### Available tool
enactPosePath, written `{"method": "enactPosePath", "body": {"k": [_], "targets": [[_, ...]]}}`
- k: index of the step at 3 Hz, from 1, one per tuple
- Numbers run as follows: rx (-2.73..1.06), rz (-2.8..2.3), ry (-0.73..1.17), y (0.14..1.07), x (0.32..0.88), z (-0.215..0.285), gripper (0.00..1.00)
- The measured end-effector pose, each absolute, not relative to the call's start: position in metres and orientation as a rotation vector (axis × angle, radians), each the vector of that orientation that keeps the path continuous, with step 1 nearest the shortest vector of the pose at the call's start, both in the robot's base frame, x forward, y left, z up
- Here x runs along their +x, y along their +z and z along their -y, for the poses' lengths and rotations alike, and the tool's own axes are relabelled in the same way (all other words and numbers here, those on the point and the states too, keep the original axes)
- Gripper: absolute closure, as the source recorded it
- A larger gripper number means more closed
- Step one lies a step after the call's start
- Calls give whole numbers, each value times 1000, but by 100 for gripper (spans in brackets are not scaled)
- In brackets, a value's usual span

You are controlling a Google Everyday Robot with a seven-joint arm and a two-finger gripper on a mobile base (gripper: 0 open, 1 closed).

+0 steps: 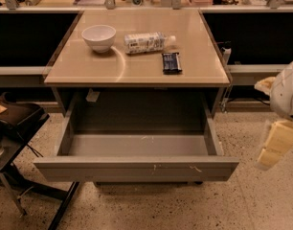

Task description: Close top drawer

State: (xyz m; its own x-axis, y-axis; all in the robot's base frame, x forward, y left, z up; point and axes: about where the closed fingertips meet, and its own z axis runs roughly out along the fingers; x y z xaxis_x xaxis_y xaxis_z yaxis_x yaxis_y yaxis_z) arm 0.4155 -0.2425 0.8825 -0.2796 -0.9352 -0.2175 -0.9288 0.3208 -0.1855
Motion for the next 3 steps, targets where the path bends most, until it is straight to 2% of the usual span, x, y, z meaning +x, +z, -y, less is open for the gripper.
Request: {"method": "enactPosePath", "body": {"k": [1,3], "targets": [[-1705,-2318,56,857,407,249,0],[-1727,-2301,79,833,390,232,0]]}}
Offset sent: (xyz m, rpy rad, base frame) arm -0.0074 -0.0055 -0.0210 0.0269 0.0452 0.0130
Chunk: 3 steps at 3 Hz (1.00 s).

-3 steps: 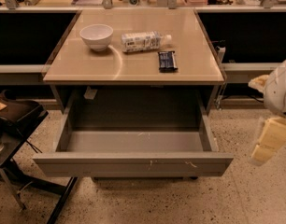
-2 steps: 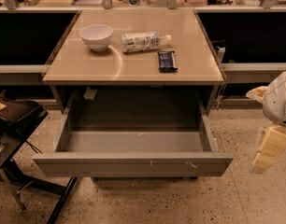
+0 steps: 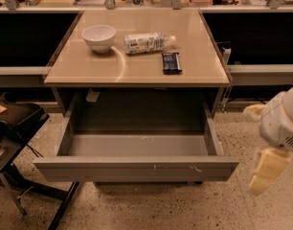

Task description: Close top drawer

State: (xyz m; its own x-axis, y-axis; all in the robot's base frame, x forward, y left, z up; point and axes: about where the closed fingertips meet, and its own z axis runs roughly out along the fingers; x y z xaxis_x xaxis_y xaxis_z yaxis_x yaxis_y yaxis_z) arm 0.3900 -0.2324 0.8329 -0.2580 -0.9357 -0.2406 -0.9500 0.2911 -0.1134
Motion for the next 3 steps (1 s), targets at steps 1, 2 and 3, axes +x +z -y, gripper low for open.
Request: {"method": "enactPosePath", "body": {"k": [1,2,3], "targets": [[-1836,-2175,187,773,373,169,0],[-1973,-2118,377,694,346,135,0],[-2055,-2076,544,642,323,121,0]]}}
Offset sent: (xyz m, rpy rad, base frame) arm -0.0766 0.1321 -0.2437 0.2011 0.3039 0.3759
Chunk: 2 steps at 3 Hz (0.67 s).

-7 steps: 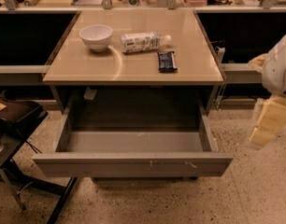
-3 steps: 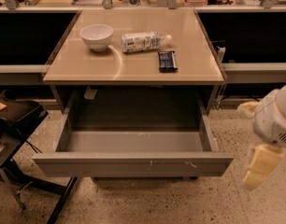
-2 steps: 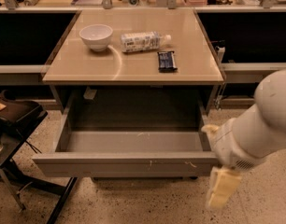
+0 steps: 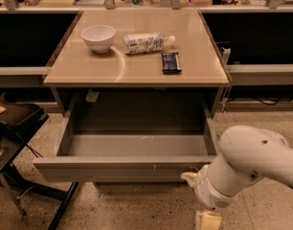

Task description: Close top drawer

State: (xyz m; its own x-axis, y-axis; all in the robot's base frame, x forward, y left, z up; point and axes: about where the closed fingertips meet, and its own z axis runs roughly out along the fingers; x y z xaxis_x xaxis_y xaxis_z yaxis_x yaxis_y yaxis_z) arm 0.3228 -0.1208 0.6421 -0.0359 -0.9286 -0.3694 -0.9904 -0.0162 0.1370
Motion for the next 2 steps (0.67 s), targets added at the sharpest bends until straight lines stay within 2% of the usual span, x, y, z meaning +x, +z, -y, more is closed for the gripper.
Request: {"method": "enactPosePath", "body": {"k": [1,2], "targets": [[-2063,-2103,567,617,336,128,0],[-1985,-2205,515,605,379,156,0]]}}
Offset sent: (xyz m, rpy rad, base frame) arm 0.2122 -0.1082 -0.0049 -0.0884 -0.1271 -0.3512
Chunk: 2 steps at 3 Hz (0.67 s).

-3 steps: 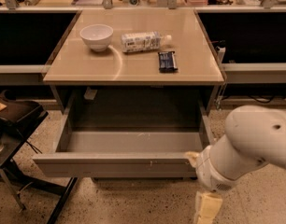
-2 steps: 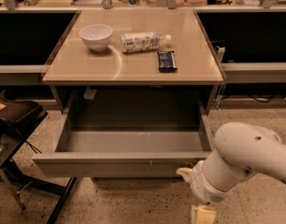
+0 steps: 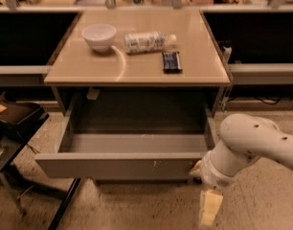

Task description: Close top drawer

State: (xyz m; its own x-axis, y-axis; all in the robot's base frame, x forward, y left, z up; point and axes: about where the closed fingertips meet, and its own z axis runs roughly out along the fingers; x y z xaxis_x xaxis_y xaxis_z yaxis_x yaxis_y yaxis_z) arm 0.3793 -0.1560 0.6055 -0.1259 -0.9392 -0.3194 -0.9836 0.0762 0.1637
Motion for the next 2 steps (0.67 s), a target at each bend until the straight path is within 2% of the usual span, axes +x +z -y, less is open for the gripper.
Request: {"method": "enactPosePath", "body": {"k": [1,2], "targets": [[-1985,-2205,515,605,377,156,0],[-1872,-2278,450,617,428,182,0]]}}
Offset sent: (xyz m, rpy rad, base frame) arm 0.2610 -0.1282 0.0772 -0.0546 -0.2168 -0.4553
